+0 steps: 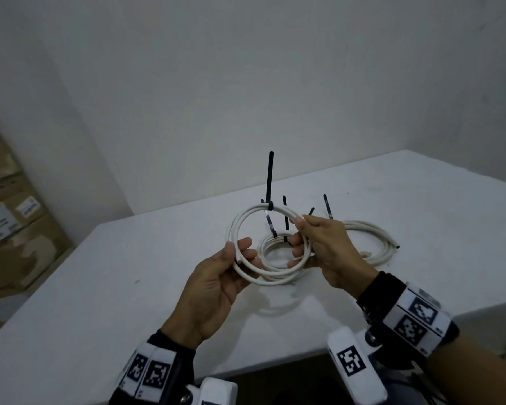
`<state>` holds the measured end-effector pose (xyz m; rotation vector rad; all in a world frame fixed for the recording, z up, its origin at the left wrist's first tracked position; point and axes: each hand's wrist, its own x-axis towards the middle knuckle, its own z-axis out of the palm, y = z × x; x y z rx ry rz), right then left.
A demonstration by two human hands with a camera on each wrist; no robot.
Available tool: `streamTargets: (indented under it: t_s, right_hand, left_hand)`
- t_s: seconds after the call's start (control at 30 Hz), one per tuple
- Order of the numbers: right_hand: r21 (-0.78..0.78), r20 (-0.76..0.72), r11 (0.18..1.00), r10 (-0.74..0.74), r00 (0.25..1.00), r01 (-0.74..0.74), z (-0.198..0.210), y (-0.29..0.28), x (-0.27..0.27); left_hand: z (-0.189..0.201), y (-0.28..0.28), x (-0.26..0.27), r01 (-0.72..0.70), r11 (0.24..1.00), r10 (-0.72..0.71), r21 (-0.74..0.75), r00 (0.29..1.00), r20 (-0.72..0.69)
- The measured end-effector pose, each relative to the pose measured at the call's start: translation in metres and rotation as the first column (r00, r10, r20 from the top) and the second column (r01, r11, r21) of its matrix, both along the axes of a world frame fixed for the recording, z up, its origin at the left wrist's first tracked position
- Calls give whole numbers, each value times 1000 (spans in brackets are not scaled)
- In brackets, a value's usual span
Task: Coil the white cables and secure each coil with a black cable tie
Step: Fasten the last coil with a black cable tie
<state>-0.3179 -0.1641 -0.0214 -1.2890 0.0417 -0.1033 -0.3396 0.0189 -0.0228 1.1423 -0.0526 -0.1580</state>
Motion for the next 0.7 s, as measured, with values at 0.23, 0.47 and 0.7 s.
streamTargets:
  t_s: [0.23,0.47,0.7]
  right_hand:
    - [-115,8,993,30,1000,-29,0,9,-8]
    - [17,15,991,132,991,-132,-3,0,-14]
    - [-225,46,974,-26,999,36,-14,-16,-11]
  left_hand:
    - [-6,-15,5,-177,984,177,-6,984,-25]
    - [-4,-19,10,-249,964,246,-94,968,-49]
    - [-3,-24,8,-183,978,182,95,983,18]
